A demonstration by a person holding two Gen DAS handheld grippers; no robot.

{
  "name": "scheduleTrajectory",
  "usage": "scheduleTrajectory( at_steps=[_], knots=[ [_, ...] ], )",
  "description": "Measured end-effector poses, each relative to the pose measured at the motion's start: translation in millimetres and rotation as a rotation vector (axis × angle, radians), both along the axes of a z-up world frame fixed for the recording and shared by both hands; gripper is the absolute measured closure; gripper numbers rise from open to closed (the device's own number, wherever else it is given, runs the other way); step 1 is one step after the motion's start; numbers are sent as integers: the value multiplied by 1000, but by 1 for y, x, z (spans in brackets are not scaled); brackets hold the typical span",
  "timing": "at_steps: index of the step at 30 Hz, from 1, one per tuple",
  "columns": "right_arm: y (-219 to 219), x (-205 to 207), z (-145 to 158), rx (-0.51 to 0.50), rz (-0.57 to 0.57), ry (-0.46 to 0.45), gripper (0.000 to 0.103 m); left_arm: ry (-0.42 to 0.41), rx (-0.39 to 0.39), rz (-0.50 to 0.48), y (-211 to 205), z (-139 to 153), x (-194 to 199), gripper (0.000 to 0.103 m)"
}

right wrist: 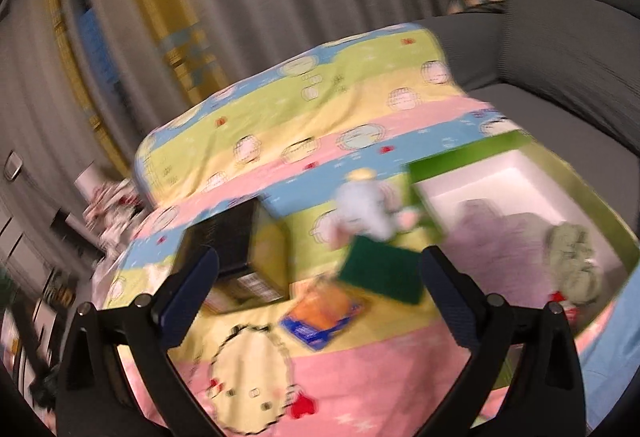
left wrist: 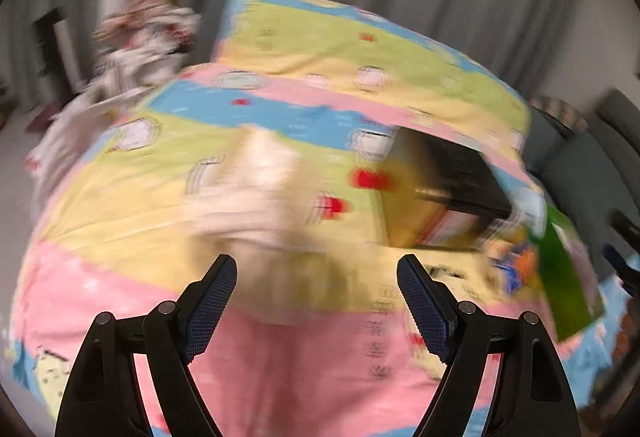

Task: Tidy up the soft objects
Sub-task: 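Move the right gripper back to the cream fuzzy towel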

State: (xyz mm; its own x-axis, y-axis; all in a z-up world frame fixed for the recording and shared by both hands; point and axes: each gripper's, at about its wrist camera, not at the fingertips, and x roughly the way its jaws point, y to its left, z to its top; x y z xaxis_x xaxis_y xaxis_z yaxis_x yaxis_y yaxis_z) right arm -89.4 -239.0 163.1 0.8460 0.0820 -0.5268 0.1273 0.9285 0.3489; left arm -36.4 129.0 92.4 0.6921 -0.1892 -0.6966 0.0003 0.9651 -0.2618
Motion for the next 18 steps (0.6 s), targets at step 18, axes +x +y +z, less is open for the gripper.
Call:
scheduleTrajectory(
  at_steps=[18],
  knots=[
    [259, 83, -48, -202, 596, 171, 4, 141, -89, 260, 112, -34, -7, 20]
  ],
)
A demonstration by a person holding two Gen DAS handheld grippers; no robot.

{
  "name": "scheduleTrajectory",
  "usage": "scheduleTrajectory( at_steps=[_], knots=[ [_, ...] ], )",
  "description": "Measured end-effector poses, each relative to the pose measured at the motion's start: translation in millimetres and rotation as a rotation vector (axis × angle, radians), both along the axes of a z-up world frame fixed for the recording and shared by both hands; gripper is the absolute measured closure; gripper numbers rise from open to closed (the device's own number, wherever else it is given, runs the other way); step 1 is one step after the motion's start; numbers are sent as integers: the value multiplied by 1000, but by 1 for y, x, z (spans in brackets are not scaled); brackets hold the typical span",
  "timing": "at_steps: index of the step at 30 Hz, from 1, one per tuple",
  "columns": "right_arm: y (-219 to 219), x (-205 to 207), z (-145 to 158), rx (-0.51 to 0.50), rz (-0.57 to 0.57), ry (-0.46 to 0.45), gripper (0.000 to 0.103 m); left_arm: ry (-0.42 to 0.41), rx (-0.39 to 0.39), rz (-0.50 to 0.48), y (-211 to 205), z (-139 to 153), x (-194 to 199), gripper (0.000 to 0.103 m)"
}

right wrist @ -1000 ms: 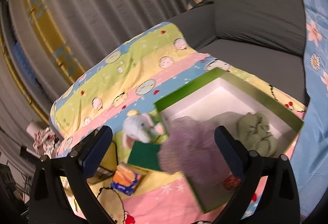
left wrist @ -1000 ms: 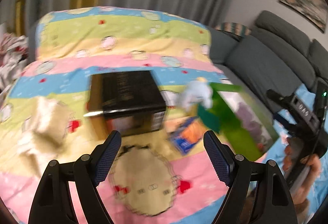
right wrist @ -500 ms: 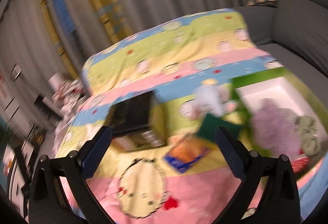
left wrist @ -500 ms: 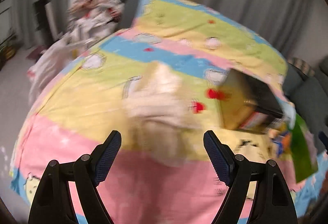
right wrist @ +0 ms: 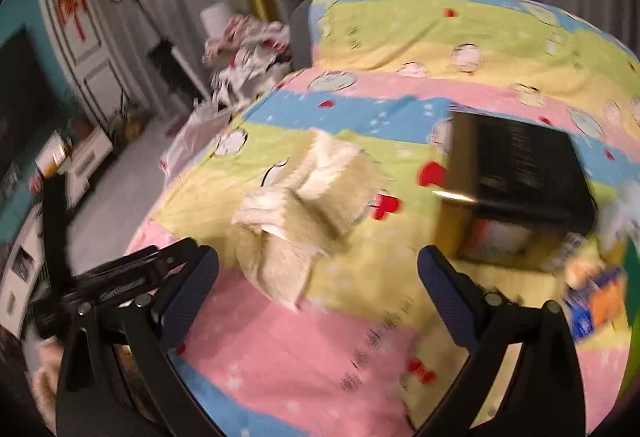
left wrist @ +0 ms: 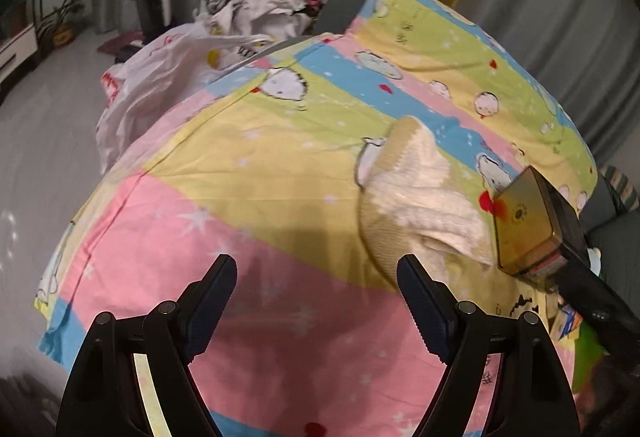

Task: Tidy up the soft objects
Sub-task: 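Move the right gripper back to the cream fuzzy towel, then grasp the cream fuzzy towel with the right gripper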

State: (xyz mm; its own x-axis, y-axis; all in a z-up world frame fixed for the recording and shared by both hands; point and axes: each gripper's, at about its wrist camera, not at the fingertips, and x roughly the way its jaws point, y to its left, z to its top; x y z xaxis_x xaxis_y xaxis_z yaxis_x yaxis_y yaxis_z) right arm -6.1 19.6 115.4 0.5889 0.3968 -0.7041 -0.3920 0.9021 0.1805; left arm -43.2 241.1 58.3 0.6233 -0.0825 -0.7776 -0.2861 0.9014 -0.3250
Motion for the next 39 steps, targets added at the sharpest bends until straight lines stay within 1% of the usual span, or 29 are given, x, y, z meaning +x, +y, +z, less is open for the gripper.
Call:
scheduleTrajectory(
  at_steps=[2, 5, 8, 10, 12, 15, 18, 21, 22, 23, 24, 25, 28, 30, 32, 35, 37, 39],
  knots=[
    [19, 13, -11, -25, 36, 18, 5, 13, -19, 18, 10, -3, -1, 20],
    [45, 27, -29, -60, 89, 41, 4, 29, -27, 62, 21, -6, -2, 21],
    [63, 35, -46, -125, 116, 13, 4, 43, -17, 105, 31, -8, -2, 22],
    [69, 38, -55, -163, 130, 26, 4, 42, -48, 102, 37, -8, -3, 22],
    [71, 41, -61, -177, 139, 35, 4, 38, -76, 107, 41, -9, -4, 22],
    [74, 46, -72, -215, 127, 46, 6, 30, -78, 112, 42, -7, -4, 22],
    [76, 51, -80, -213, 109, 40, 17, 30, -78, 105, 41, -7, -3, 22],
    [72, 54, -81, -186, 85, 46, 37, 38, -69, 107, 40, -7, -2, 22],
    [71, 55, -80, -172, 82, 43, 58, 39, -65, 108, 40, -7, -2, 22],
    [68, 54, -78, -164, 77, 40, 87, 40, -64, 106, 40, -7, -1, 22],
    [66, 53, -77, -170, 74, 50, 88, 40, -65, 105, 39, -7, -2, 22],
    [61, 52, -75, -153, 81, 80, 89, 39, -69, 103, 39, -7, -2, 22],
    [48, 41, -64, -104, 80, 105, 91, 37, -75, 92, 37, -6, -2, 22],
    [37, 22, -49, -72, 117, 86, 91, 39, -69, 86, 34, -6, -2, 22],
    [27, 3, -36, -55, 139, 95, 91, 48, -49, 80, 30, -5, -2, 22],
    [11, -24, -21, -32, 164, 128, 91, 46, -26, 69, 25, -2, -2, 22],
    [3, -41, -15, -19, 185, 163, 91, 39, -27, 54, 22, 0, -3, 22],
    [0, -49, -15, 5, 210, 206, 90, 37, -38, 36, 19, 2, -4, 22]
  ],
)
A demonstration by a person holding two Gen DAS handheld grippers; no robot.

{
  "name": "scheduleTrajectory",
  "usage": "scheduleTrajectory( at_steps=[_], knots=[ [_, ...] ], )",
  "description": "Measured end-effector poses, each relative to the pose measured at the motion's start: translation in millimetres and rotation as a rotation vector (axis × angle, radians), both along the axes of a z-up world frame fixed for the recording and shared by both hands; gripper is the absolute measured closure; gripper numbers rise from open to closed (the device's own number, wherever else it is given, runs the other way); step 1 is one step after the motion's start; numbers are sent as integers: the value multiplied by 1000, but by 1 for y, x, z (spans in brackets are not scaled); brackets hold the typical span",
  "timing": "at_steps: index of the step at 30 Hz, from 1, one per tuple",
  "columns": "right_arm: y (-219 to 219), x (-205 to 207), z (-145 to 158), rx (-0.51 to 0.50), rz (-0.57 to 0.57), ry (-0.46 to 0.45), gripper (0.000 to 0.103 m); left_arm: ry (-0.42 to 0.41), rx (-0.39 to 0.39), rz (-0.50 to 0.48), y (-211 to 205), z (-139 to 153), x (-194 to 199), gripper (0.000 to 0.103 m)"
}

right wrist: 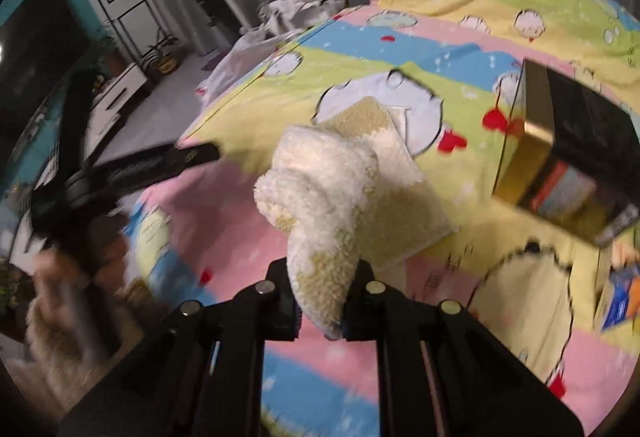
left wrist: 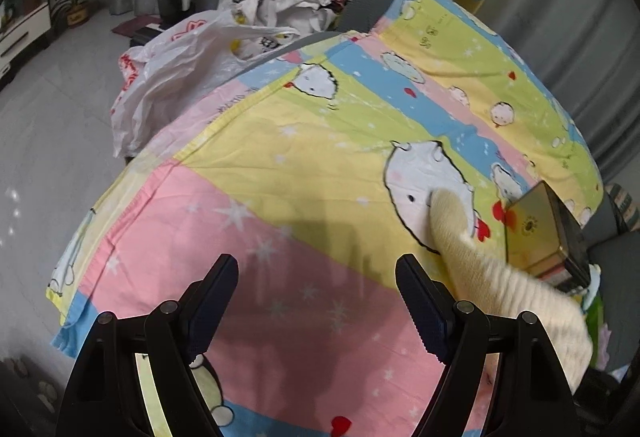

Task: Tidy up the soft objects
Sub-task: 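Grasp the cream fuzzy towel with the right gripper, then lift the cream towel and carry it over the green box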

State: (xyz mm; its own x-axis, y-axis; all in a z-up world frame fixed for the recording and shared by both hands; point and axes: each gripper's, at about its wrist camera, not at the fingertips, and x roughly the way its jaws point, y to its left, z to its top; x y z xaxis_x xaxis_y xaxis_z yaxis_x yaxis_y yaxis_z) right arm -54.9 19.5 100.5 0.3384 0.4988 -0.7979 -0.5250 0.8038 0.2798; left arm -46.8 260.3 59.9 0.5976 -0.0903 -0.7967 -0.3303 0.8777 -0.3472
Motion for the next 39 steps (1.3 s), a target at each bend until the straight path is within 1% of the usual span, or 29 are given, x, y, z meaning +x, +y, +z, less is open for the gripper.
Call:
scheduleTrajectory(
  at_steps=[3, 6, 7, 9, 11, 13, 15, 17, 19, 21, 22, 23, 25, 27, 29, 31, 34, 35, 36, 37, 38, 39],
  knots=[
    [2, 5, -10, 78, 24, 110, 90, 3, -26, -20, -2, -1, 1, 22],
    [3, 27, -23, 132, -31, 170, 90, 29, -25, -26, -4, -5, 2, 22],
    [1, 39, -30, 151, -68, 194, 90, 34, -24, -28, -5, -6, 3, 22],
    [-1, 56, -38, 153, -132, 208, 89, 37, -40, -41, -7, -8, 4, 22],
    [-3, 73, -48, 141, -190, 216, 87, 35, -76, -68, -10, -10, 4, 22],
    [-3, 84, -59, 131, -220, 244, 85, 33, -106, -97, -13, -11, 6, 22],
    [-6, 89, -64, 121, -237, 269, 72, 36, -127, -131, -21, -13, 9, 22],
    [-13, 88, -61, 121, -259, 262, 44, 45, -141, -168, -31, -15, 12, 22],
    [-20, 84, -51, 140, -265, 232, 39, 46, -150, -210, -42, -16, 15, 22],
    [-31, 86, -43, 158, -277, 225, 33, 44, -159, -246, -52, -17, 16, 22],
    [-38, 84, -37, 177, -295, 215, 27, 44, -163, -262, -58, -18, 17, 22],
    [-46, 84, -33, 187, -303, 203, 24, 48, -163, -281, -64, -19, 18, 22],
    [-52, 81, -21, 192, -309, 161, 24, 51, -160, -310, -74, -22, 21, 22],
    [-53, 80, -14, 187, -301, 126, 20, 67, -166, -328, -83, -27, 25, 22],
    [-47, 81, -11, 178, -282, 89, 15, 72, -168, -337, -91, -31, 27, 22],
    [-36, 90, -15, 166, -248, 83, 14, 58, -142, -351, -99, -32, 29, 22],
    [-20, 110, -33, 160, -195, 126, 14, 42, -139, -356, -105, -33, 31, 22],
    [-13, 116, -42, 151, -187, 155, 14, 34, -134, -356, -107, -35, 33, 23],
    [-9, 118, -48, 147, -173, 179, 15, 28, -128, -354, -108, -35, 34, 27],
    [-4, 121, -58, 147, -149, 209, 21, 24, -122, -350, -108, -35, 35, 31],
    [-1, 120, -62, 150, -137, 229, 30, 20, -121, -343, -108, -36, 36, 35],
    [1, 118, -68, 152, -129, 249, 33, 18, -125, -334, -107, -37, 37, 37]
  ],
)
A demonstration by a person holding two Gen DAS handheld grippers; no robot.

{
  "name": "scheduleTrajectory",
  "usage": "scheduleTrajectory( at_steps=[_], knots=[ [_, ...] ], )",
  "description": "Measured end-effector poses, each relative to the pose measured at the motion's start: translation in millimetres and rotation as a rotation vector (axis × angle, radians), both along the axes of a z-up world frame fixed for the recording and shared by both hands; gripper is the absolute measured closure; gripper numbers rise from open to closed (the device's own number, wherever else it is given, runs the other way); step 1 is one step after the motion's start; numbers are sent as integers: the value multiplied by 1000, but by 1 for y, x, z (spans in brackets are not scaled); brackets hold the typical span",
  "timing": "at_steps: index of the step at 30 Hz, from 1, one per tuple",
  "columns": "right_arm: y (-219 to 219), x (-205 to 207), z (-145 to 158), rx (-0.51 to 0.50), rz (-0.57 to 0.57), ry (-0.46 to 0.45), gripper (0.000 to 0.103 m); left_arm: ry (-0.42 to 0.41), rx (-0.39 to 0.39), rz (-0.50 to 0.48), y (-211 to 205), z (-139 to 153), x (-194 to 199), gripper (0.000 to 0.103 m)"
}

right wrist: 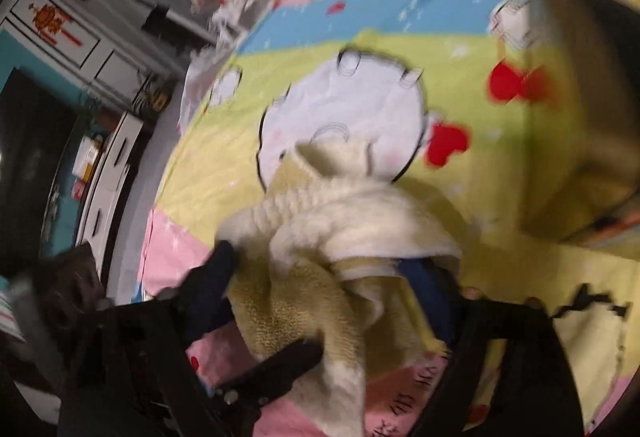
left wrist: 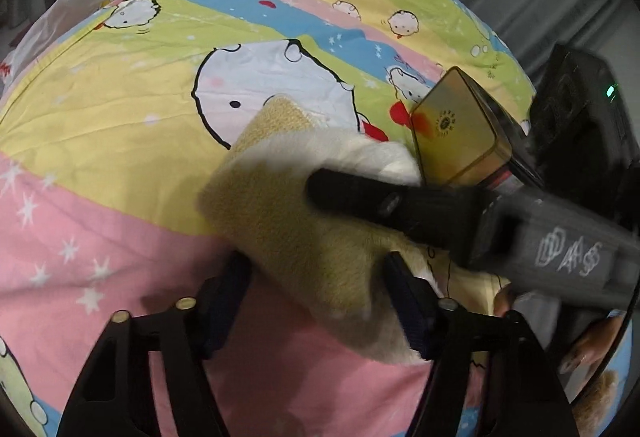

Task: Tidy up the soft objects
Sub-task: 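Lift the cream towel and carry it over the green box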

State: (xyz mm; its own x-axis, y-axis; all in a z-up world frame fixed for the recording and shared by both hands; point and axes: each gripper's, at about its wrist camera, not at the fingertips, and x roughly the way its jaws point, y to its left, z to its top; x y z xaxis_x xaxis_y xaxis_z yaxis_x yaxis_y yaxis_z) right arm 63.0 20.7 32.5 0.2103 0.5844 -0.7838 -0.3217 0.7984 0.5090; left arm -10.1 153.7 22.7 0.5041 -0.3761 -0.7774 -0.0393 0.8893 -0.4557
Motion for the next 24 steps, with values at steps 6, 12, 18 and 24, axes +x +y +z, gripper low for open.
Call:
scheduleTrajectory(
  at_steps=[6, 12, 18, 24],
  knots=[
    [-2, -9, -8, 17, 8, -1, 66, -28, 31, 14, -7, -1, 5, 55],
    [-17, -24, 7, 84, -3, -34, 72, -101, 72, -47, -21, 18, -6, 61],
    [-62, -57, 60, 130, -82, -170, 72, -267, 85, -149, -57, 68, -26, 61],
    [-132, -90, 112, 121, -235, -326, 72, -405, 59, -293, -118, 114, -30, 61]
  ],
)
